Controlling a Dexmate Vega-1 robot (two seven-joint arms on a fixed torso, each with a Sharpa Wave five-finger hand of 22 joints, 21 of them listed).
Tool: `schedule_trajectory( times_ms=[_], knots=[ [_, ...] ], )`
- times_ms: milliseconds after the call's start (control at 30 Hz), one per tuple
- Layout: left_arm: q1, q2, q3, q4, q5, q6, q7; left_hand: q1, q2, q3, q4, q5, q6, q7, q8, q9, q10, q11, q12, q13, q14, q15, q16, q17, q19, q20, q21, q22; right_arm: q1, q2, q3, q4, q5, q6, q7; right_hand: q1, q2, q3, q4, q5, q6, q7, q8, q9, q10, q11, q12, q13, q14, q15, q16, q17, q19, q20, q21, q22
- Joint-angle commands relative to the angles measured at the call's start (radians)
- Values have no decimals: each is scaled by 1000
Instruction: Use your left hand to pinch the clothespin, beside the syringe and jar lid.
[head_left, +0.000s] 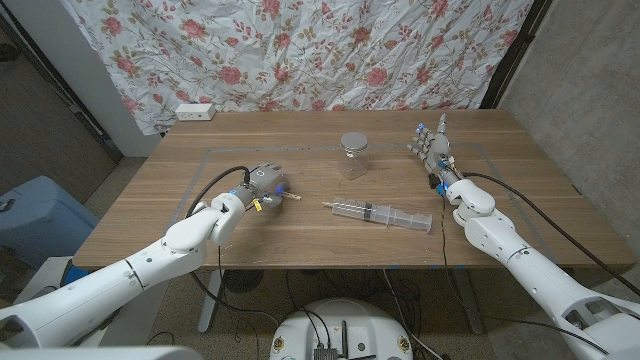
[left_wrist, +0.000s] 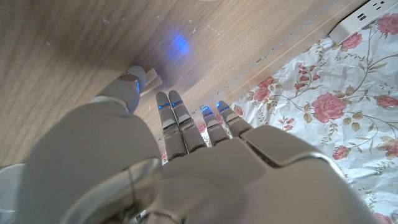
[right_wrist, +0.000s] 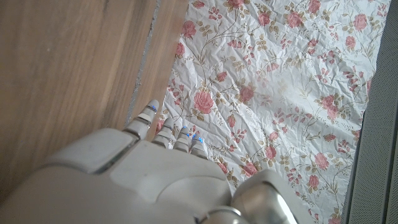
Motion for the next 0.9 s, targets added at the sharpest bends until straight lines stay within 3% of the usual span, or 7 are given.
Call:
schedule_trajectory(
  times_ms=[33, 633, 900],
  knots=[
    [-16, -9, 14, 2, -11, 7, -32, 5, 12, -7, 1, -1, 14, -5, -3, 3, 25, -1, 5, 1, 18, -20, 7, 3, 15, 1, 5, 1, 0, 0, 0, 0, 0, 0, 0, 0, 72, -5, 0, 5, -2, -7, 6, 2, 1, -6, 7, 3, -10, -36, 5, 3, 4, -1, 4, 5],
    [4, -3, 10, -14, -12, 38, -14, 24, 19, -30, -1, 0, 87, -12, -8, 6, 139, -2, 9, 1, 98, -46, 10, 2, 68, -3, 10, 1, 0, 0, 0, 0, 0, 0, 0, 0, 72, -5, 0, 5, -3, -6, 6, 2, 0, -8, 7, 3, -10, -35, 5, 3, 4, 0, 4, 5],
    [0, -7, 13, -6, -15, 34, -5, 33, 20, -36, -2, 0, 128, -19, -3, 6, 149, -7, 1, 1, 115, -57, 7, 2, 82, -6, 10, 1, 0, -1, 0, -1, 0, 0, 0, 0, 72, -5, 0, 5, -3, -7, 6, 2, 1, -8, 7, 3, -9, -34, 6, 3, 4, -1, 4, 5]
  ],
)
